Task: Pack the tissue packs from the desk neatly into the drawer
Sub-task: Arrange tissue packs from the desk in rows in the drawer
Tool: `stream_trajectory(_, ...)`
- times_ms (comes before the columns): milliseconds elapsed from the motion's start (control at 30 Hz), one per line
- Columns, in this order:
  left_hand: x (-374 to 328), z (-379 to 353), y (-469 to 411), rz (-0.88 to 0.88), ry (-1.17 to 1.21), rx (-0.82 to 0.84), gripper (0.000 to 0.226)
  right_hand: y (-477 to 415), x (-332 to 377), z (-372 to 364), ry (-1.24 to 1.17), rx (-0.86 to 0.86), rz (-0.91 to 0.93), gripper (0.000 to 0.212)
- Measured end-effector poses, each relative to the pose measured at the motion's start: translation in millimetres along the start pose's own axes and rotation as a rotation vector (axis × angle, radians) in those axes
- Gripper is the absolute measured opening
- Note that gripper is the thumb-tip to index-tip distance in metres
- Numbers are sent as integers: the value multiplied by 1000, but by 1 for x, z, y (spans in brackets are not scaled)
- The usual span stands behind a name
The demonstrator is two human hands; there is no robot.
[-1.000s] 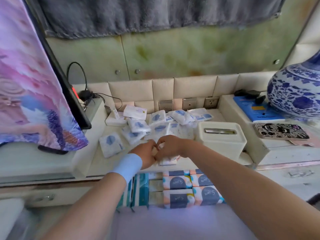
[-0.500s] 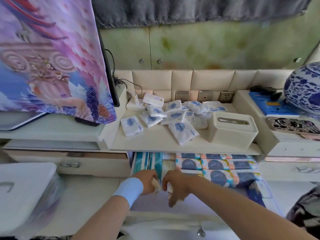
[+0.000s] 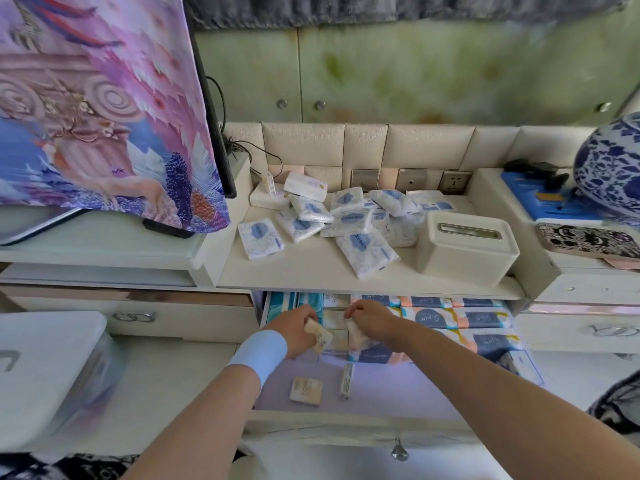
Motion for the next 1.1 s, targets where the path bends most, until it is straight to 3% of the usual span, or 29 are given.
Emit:
stream_trajectory(133, 5, 3, -7, 3, 75, -52, 34, -8, -2, -4, -378, -35, -76, 32)
stream_trajectory(200, 7, 4, -12, 2, 120, -61, 35, -13, -2, -2, -529, -151, -67, 28)
stream_trajectory(400, 17, 6, -25, 13, 119, -66, 36, -18, -5, 3, -543, -485, -14, 20)
stream_trajectory(533, 22, 8, -32, -20, 30, -79, 40, -17, 4, 0, -159, -541, 167, 13)
stream_trajectory(633, 29, 6, -35, -10, -23, -67, 38, -29, 6, -19, 572, -385, 340, 19)
stream_trajectory(700, 34, 4, -36, 3, -78, -69, 37, -35, 0, -26, 924, -343, 409, 26)
stream_trajectory(800, 36, 6, -33, 10, -134, -115, 32, -27, 6, -25, 987, -348, 510, 42)
stream_trajectory(933, 30, 12, -32, -52, -238, -186, 19, -35, -6, -42, 1227, -60, 437, 75)
stream_trajectory(1100, 23, 1, -35, -89, -247, -101, 21, -33, 1, -64, 1349, -103, 453, 57)
Point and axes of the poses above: each hand's wrist, its own y-axis away from the middle knuckle, its own z-axis out of the back of the hand, x = y × z, the point moved 7 cm from there along -y, towards the middle knuckle, and after that the axes turned 7 degrees about x, right-handed, at the moved point
